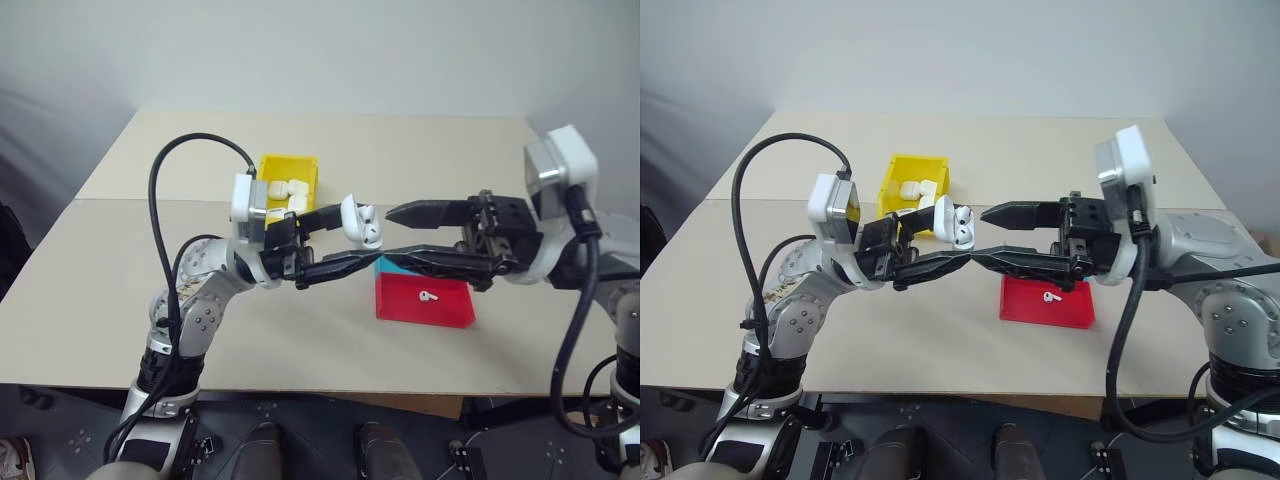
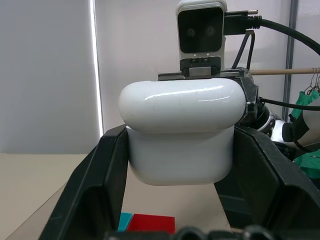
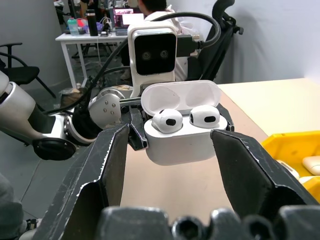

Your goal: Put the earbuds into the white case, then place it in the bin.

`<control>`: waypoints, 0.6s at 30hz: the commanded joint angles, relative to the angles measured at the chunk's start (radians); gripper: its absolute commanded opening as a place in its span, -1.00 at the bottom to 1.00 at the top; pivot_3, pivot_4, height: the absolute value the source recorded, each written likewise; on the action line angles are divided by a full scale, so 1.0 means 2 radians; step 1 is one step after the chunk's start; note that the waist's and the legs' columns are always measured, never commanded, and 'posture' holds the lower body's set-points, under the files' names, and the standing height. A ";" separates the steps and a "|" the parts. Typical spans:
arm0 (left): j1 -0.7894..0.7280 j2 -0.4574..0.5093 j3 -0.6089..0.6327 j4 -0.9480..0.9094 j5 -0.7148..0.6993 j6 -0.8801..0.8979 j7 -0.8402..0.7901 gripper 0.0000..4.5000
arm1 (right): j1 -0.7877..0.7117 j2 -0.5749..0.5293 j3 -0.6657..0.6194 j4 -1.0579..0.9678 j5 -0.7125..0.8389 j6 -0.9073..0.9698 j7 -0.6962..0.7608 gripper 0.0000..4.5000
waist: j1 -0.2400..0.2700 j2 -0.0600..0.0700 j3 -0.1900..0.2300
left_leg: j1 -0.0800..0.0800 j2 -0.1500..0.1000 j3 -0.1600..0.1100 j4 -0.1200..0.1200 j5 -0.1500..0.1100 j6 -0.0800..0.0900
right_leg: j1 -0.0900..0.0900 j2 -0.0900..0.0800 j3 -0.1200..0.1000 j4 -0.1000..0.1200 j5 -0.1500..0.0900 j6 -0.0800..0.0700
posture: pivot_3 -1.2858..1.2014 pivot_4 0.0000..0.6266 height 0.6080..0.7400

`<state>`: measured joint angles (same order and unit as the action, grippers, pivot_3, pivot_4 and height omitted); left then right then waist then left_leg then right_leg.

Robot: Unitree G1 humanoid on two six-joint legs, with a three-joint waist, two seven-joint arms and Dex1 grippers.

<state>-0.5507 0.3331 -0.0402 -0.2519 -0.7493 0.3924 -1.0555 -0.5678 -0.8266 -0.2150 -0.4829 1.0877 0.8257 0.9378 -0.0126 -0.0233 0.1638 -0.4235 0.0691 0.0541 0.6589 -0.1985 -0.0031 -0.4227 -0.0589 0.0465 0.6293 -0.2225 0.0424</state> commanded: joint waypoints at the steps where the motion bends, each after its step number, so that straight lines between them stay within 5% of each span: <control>1: -0.017 -0.003 0.001 0.004 -0.004 -0.012 -0.018 0.24 | -0.008 -0.010 -0.023 0.000 0.012 -0.012 0.013 0.25 | 0.000 0.000 0.000 | 0.000 0.000 0.000 0.000 0.000 0.000 | 0.000 0.000 0.000 0.000 0.000 0.000 | 0.03 -0.52 1.00; 10: -0.036 -0.015 -0.025 0.039 0.005 -0.014 -0.059 0.24 | -0.133 -0.034 0.038 0.091 -0.082 -0.048 0.071 -0.98 | -0.002 0.000 0.000 | 0.000 0.000 0.000 0.000 0.000 0.000 | 0.000 0.000 0.000 0.000 0.000 0.000 | 0.03 -0.52 1.00; 18: -0.055 -0.026 -0.045 0.063 0.022 -0.011 -0.064 0.24 | -0.284 -0.009 0.157 0.167 -0.189 -0.072 0.154 -0.98 | -0.001 0.000 0.000 | 0.000 0.000 0.000 0.000 0.000 0.000 | -0.001 0.000 0.000 0.000 0.000 0.000 | 0.03 -0.52 1.00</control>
<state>-0.6363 0.2891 -0.1281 -0.1256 -0.7081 0.3778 -1.1790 -1.0994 -0.8482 0.0773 -0.1587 0.7515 0.7199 1.1990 -0.0146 -0.0231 0.1637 -0.4244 0.0691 0.0544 0.6586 -0.1985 -0.0030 -0.4246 -0.0587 0.0468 0.6294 -0.2221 0.0413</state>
